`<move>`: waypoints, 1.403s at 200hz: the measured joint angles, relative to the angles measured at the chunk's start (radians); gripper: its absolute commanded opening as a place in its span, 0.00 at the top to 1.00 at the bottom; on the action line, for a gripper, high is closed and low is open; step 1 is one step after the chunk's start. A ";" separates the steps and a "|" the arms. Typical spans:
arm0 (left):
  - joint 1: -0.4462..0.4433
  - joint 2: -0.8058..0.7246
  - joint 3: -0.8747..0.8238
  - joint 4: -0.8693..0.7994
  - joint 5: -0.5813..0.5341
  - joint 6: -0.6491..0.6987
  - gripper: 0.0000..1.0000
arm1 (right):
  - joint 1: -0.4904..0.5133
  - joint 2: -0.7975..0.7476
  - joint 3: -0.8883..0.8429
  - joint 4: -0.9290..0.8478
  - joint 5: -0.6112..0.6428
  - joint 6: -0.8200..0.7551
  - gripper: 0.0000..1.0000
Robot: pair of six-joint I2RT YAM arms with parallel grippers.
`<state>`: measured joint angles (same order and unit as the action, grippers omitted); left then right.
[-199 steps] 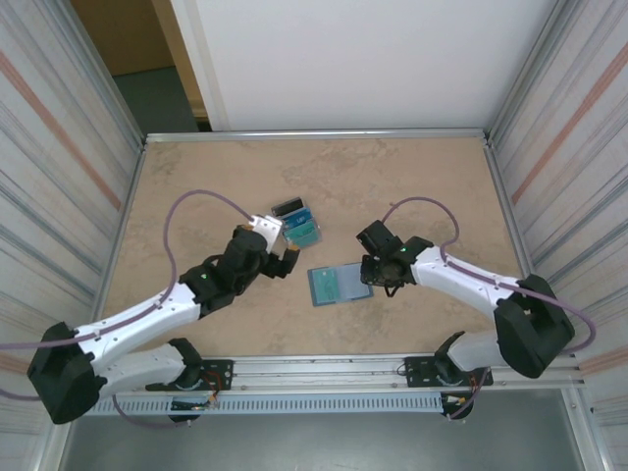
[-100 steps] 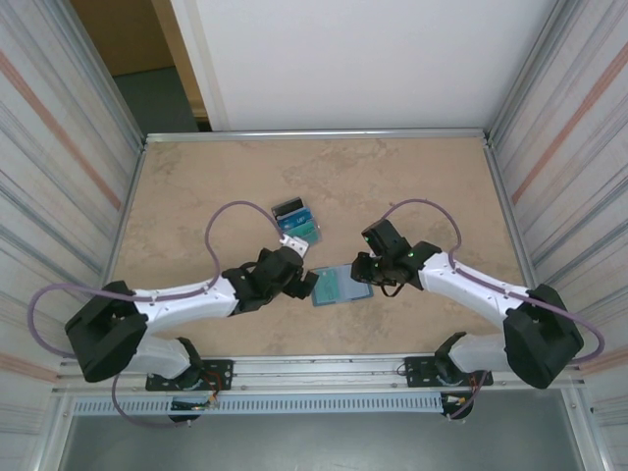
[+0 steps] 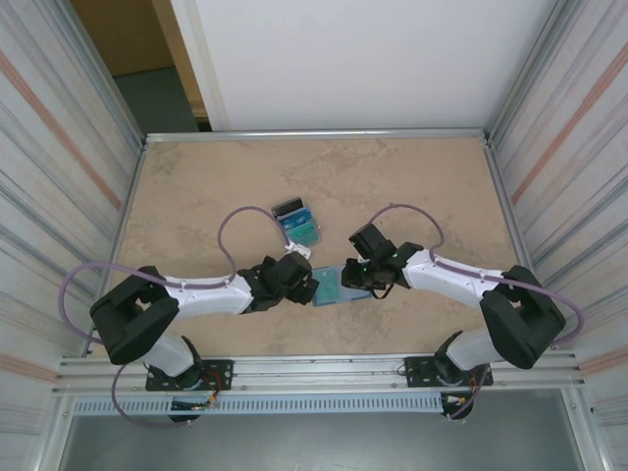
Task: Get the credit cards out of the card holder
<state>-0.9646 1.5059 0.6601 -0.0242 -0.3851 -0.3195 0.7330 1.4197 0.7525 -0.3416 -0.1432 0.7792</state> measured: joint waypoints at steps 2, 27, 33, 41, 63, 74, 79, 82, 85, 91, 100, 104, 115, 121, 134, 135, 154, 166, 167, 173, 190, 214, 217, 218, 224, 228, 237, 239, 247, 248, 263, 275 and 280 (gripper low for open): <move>0.000 0.002 0.000 0.001 0.000 0.000 0.01 | 0.000 0.002 0.000 0.002 -0.003 0.000 0.80; -0.001 0.014 0.001 0.007 0.001 0.000 0.01 | 0.001 0.030 0.009 0.024 -0.023 0.003 0.80; -0.004 0.017 0.004 0.007 0.002 0.000 0.01 | 0.001 0.036 0.011 0.029 -0.029 0.003 0.80; -0.008 0.021 0.008 0.008 0.002 0.001 0.01 | 0.001 0.045 0.015 0.032 -0.037 0.005 0.81; -0.019 0.032 0.022 0.008 0.003 0.001 0.01 | 0.001 0.058 0.018 0.045 -0.050 0.006 0.82; -0.019 0.040 0.030 0.008 0.003 0.001 0.01 | 0.001 0.064 0.018 0.051 -0.061 0.007 0.83; -0.019 0.043 0.032 0.007 0.003 0.001 0.01 | 0.001 0.067 0.019 0.055 -0.065 0.008 0.83; -0.019 0.046 0.034 0.007 0.003 0.001 0.01 | 0.001 0.070 0.019 0.056 -0.067 0.008 0.83; -0.019 0.048 0.035 0.007 0.002 0.001 0.01 | 0.001 0.072 0.020 0.057 -0.069 0.008 0.83; -0.019 0.053 0.038 0.007 0.002 0.001 0.01 | 0.001 0.077 0.021 0.061 -0.071 0.008 0.83; -0.019 0.060 0.040 0.007 0.002 0.001 0.01 | 0.002 0.084 0.022 0.064 -0.076 0.011 0.83; -0.019 0.062 0.040 0.006 0.002 0.001 0.01 | 0.002 0.087 0.023 0.065 -0.077 0.014 0.83; -0.019 0.070 0.042 0.006 0.002 0.001 0.01 | 0.002 0.095 0.024 0.067 -0.085 0.018 0.84; -0.019 0.074 0.044 0.005 0.002 0.001 0.01 | 0.002 0.100 0.024 0.069 -0.090 0.020 0.84; -0.019 0.080 0.051 0.000 0.002 0.001 0.01 | 0.002 0.110 0.024 0.072 -0.095 0.022 0.84; -0.019 0.080 0.052 0.000 0.002 0.001 0.01 | 0.002 0.111 0.024 0.072 -0.097 0.022 0.84; -0.019 0.087 0.061 -0.004 0.002 0.001 0.01 | 0.002 0.123 0.024 0.073 -0.099 0.023 0.84; -0.019 0.087 0.062 -0.007 0.002 0.001 0.01 | 0.002 0.126 0.024 0.073 -0.102 0.024 0.84; -0.019 0.087 0.062 -0.007 0.002 0.001 0.01 | 0.002 0.126 0.024 0.073 -0.103 0.025 0.84; -0.019 0.087 0.063 -0.009 0.002 0.001 0.01 | 0.000 0.126 0.024 0.074 -0.108 0.025 0.84; -0.019 0.087 0.065 -0.015 0.002 0.004 0.01 | -0.007 0.126 0.024 0.084 -0.125 0.026 0.84; -0.019 0.087 0.068 -0.024 0.001 0.005 0.01 | -0.027 0.126 0.023 0.112 -0.152 0.033 0.84; -0.019 0.087 0.068 -0.025 0.001 0.005 0.01 | -0.029 0.126 0.022 0.117 -0.154 0.033 0.84; -0.019 0.087 0.068 -0.025 0.001 0.005 0.01 | -0.030 0.126 0.021 0.119 -0.155 0.033 0.84; -0.019 0.087 0.069 -0.027 0.002 0.005 0.01 | -0.034 0.127 0.019 0.127 -0.162 0.035 0.84; -0.019 0.087 0.069 -0.027 0.001 0.006 0.01 | -0.036 0.127 0.017 0.135 -0.167 0.037 0.84; -0.019 0.087 0.071 -0.028 0.002 0.008 0.01 | -0.040 0.130 0.013 0.144 -0.173 0.042 0.85; -0.019 0.087 0.071 -0.029 0.001 0.008 0.01 | -0.040 0.131 0.013 0.145 -0.173 0.042 0.85; -0.019 0.088 0.071 -0.029 0.002 0.008 0.01 | -0.042 0.136 0.008 0.153 -0.176 0.046 0.85; -0.019 0.088 0.071 -0.029 0.001 0.008 0.01 | -0.042 0.137 0.008 0.154 -0.177 0.047 0.85; -0.019 0.088 0.071 -0.030 0.002 0.008 0.01 | -0.044 0.146 -0.002 0.163 -0.180 0.051 0.86; -0.019 0.089 0.071 -0.030 0.002 0.008 0.01 | -0.047 0.152 -0.009 0.167 -0.190 0.051 0.86; -0.019 0.089 0.071 -0.030 0.002 0.008 0.01 | -0.049 0.155 -0.012 0.169 -0.192 0.051 0.86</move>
<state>-0.9836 1.5948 0.7315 -0.0544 -0.3836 -0.3115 0.6842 1.5745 0.7406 -0.1726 -0.3351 0.8307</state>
